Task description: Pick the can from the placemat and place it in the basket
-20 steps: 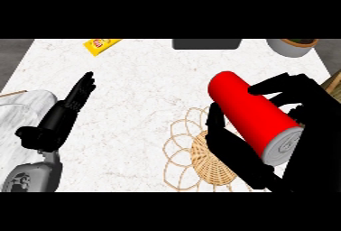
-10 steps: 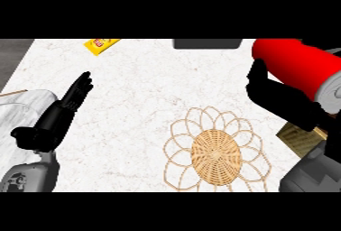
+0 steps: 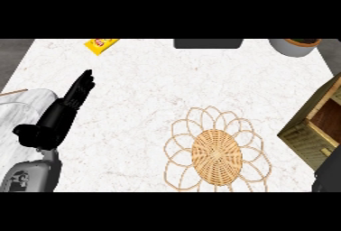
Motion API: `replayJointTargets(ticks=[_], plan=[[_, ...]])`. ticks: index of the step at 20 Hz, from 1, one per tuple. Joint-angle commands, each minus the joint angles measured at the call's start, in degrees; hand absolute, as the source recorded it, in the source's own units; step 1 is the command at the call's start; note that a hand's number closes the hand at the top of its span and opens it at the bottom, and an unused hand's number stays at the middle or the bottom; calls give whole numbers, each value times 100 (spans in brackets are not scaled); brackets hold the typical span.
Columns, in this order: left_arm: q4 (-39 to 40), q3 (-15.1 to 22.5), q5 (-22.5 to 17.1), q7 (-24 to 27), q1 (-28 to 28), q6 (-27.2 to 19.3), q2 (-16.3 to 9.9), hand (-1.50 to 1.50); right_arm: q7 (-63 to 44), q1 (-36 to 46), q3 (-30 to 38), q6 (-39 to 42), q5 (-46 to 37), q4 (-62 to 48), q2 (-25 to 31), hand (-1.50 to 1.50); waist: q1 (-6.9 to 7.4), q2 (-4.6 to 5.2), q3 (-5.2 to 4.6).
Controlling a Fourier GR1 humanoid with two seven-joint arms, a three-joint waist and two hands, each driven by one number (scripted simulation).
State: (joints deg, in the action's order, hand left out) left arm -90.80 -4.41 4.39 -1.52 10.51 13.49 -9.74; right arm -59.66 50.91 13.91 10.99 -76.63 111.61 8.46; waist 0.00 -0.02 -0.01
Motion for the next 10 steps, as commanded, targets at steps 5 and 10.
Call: replayJointTargets(ticks=[5, 10], plan=[[395, -29, 132, 482, -100, -90, 87, 0, -40, 41, 1029, 230, 494, -308, 816, 150, -22, -4, -2], [115, 98, 207, 277, -203, -79, 107, 0, 599, -906, 1746, -80, 1239, -261, 969, 150, -26, -4, 3]])
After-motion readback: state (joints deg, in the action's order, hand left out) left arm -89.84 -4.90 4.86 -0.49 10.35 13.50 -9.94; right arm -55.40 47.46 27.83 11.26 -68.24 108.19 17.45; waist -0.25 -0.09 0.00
